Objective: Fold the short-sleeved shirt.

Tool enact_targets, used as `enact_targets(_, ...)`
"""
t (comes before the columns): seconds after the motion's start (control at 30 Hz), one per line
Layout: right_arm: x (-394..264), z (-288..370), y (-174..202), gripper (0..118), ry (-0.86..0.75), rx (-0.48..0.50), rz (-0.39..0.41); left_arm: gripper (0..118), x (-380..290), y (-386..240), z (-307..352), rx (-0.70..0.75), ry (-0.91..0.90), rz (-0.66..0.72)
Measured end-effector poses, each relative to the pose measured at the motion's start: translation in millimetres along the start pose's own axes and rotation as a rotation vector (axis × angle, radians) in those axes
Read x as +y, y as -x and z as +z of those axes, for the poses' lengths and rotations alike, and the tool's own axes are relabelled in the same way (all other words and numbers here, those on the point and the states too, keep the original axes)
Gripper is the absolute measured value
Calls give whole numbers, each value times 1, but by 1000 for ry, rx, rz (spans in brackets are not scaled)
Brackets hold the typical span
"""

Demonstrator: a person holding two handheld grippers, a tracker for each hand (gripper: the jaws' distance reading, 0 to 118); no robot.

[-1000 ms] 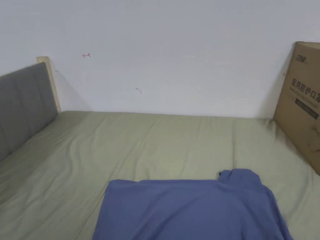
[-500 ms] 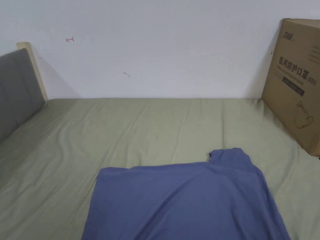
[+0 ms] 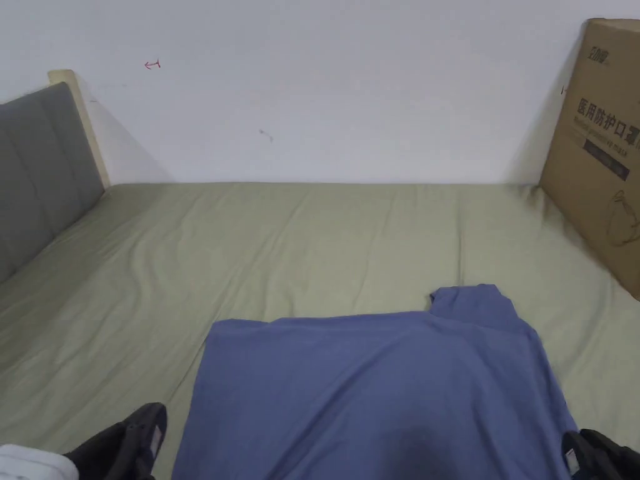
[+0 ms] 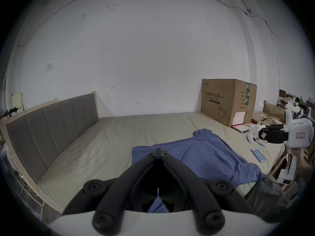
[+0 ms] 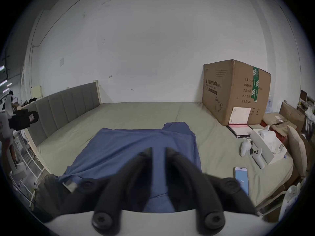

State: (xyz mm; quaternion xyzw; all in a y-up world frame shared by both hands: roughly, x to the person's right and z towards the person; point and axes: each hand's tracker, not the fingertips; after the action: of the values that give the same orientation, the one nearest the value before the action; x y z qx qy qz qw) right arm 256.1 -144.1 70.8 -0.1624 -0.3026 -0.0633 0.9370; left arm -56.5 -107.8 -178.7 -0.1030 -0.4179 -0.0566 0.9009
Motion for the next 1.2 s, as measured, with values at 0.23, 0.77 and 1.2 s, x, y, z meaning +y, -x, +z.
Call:
enact_targets(0.23,-2,-1,-2,0,-1,-31,-22,0,-10,17,-8,8,47,83)
enact_targets(0.77,-32,4,-36,0,105,-57,-122,69,-156,36,-88,-33,835,108)
enact_targets(1.2,-64,19,-94,80,331,-193,-172,2,-169,31,-126,-59,1004,-11)
